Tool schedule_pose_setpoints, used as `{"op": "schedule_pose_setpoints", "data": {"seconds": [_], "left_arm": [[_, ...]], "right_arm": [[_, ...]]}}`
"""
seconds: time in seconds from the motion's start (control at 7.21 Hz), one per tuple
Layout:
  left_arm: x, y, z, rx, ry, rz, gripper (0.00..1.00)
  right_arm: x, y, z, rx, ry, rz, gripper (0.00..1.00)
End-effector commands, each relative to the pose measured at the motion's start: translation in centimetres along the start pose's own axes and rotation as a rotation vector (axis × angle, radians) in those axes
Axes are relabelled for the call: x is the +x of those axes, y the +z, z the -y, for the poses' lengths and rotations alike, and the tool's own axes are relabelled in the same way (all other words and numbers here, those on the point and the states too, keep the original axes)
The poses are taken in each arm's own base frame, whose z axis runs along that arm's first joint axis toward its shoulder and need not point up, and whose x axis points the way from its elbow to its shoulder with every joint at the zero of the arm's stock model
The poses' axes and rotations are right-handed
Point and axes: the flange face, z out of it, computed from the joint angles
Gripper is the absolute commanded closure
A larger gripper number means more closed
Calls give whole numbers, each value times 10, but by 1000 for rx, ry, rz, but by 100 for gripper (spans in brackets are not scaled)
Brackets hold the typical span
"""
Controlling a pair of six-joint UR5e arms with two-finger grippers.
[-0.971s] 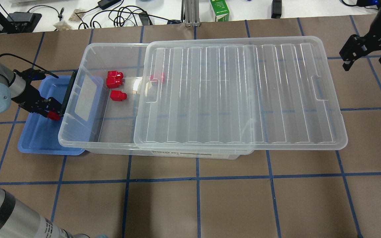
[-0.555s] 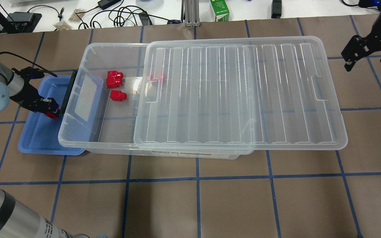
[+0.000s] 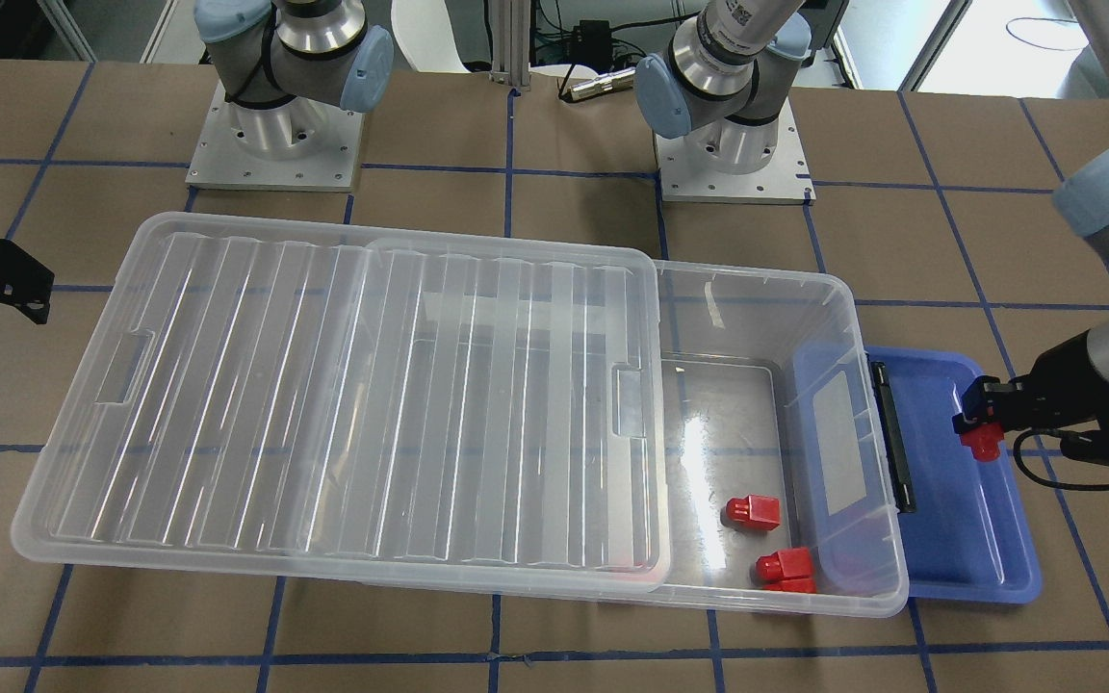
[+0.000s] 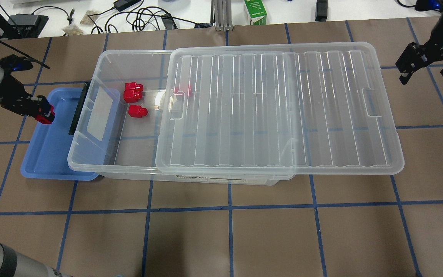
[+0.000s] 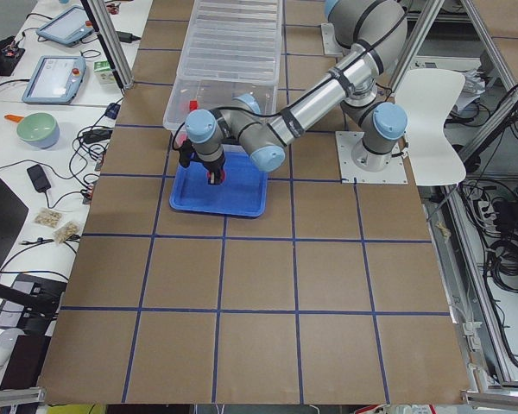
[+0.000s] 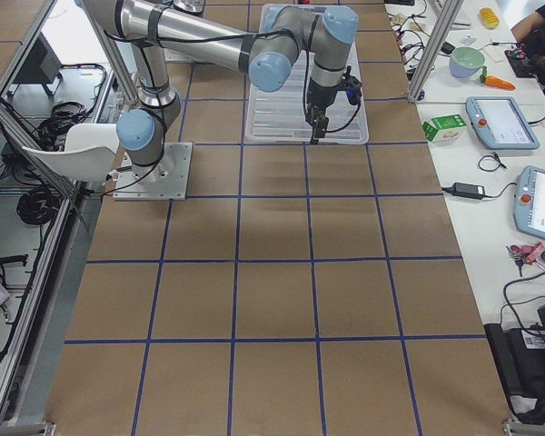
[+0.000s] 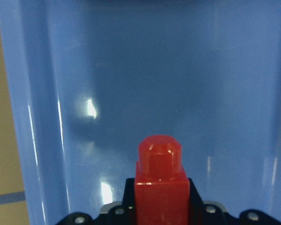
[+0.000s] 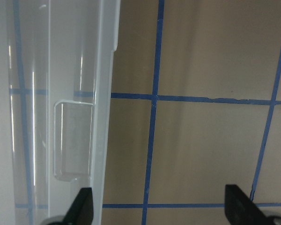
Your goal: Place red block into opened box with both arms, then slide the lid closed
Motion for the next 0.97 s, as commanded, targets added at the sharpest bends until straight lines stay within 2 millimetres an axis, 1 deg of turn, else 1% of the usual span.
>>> {"op": "schedule_pose_setpoints", "data": {"seconds": [0.0,0.14,0.28,0.42,0.55,0.69,0.83], "left_arm": [[95,-82,2,1,-14,22,100],[156,-89,2,13,-28,38,100],[218,-80,4,8,-31,47,100],[246,-57,2,-10,-39,43,100],[250,-27,-3,2,-36,47,100],[247,17,-2,29,-25,55,100],[245,44,-6,52,-50,61,100]], "right_arm": [[0,1,0,-5,0,4,0],[-1,5,0,-7,3,5,0],[-1,6,-1,-8,1,3,0],[-1,7,-1,-11,4,5,0],[-1,7,-1,-10,4,6,0],[-1,7,-1,-9,4,5,0],[-2,7,-1,-8,4,7,0]]}}
